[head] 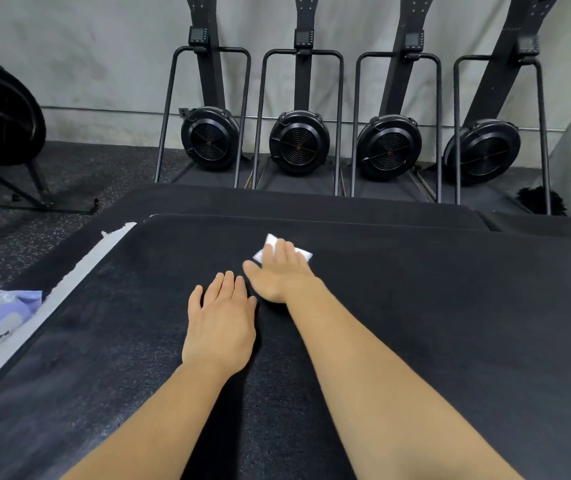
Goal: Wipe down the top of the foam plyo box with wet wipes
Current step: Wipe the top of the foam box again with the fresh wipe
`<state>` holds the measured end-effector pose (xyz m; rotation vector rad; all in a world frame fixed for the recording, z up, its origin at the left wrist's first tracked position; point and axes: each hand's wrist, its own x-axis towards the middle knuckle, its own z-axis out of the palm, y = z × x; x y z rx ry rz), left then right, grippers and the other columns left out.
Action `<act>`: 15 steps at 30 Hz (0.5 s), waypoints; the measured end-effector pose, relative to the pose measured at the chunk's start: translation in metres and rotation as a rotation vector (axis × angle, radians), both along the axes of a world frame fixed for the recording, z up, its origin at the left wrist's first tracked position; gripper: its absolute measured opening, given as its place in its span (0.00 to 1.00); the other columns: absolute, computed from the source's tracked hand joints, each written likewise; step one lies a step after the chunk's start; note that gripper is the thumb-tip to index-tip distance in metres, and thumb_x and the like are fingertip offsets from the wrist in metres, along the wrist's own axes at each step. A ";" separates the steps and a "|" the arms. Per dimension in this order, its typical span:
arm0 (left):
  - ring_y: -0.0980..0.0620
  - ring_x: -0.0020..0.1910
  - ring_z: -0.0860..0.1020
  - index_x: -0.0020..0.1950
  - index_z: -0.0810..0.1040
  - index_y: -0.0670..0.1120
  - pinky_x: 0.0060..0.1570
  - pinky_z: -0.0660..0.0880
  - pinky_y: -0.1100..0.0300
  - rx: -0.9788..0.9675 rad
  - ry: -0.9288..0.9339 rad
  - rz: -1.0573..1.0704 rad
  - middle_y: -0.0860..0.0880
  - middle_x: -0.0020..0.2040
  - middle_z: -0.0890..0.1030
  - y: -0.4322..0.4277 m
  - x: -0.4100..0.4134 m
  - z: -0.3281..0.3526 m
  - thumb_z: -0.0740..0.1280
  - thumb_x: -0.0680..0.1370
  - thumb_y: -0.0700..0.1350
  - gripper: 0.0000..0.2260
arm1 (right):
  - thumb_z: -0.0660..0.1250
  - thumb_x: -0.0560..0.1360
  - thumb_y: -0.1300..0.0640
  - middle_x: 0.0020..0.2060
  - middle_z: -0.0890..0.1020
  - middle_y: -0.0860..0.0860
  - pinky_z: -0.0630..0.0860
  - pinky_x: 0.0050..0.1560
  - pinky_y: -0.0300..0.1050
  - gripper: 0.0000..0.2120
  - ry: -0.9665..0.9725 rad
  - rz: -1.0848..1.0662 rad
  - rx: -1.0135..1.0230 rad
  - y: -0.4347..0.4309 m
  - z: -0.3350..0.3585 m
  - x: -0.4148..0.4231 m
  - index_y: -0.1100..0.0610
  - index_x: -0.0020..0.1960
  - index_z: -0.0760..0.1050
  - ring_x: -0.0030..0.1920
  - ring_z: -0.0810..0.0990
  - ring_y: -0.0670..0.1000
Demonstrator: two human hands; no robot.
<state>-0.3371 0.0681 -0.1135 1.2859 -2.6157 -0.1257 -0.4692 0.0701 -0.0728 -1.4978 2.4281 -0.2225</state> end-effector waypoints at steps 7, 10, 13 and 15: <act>0.52 0.79 0.45 0.78 0.54 0.47 0.75 0.42 0.48 0.027 -0.051 0.000 0.50 0.80 0.52 0.001 0.000 0.003 0.43 0.84 0.52 0.23 | 0.46 0.82 0.43 0.73 0.59 0.50 0.61 0.72 0.55 0.26 -0.071 0.073 0.006 0.003 0.001 -0.027 0.52 0.78 0.56 0.74 0.58 0.53; 0.51 0.79 0.45 0.78 0.52 0.46 0.75 0.42 0.48 0.039 -0.078 0.005 0.50 0.80 0.51 0.001 -0.001 0.004 0.43 0.84 0.52 0.23 | 0.47 0.81 0.44 0.68 0.63 0.50 0.64 0.69 0.56 0.24 -0.046 -0.015 -0.007 0.026 -0.001 -0.067 0.53 0.74 0.60 0.70 0.62 0.53; 0.51 0.79 0.44 0.79 0.50 0.46 0.75 0.42 0.47 0.043 -0.111 0.017 0.50 0.80 0.49 0.001 -0.002 0.004 0.43 0.84 0.52 0.24 | 0.47 0.81 0.46 0.68 0.62 0.52 0.62 0.70 0.57 0.23 -0.017 -0.097 0.028 0.051 -0.002 -0.108 0.55 0.73 0.60 0.69 0.62 0.54; 0.51 0.79 0.44 0.79 0.49 0.46 0.75 0.42 0.47 0.045 -0.125 0.023 0.50 0.80 0.49 0.001 -0.003 0.004 0.42 0.84 0.53 0.24 | 0.46 0.82 0.48 0.67 0.62 0.54 0.61 0.71 0.57 0.23 0.006 -0.143 0.059 0.062 -0.002 -0.129 0.57 0.72 0.60 0.69 0.61 0.55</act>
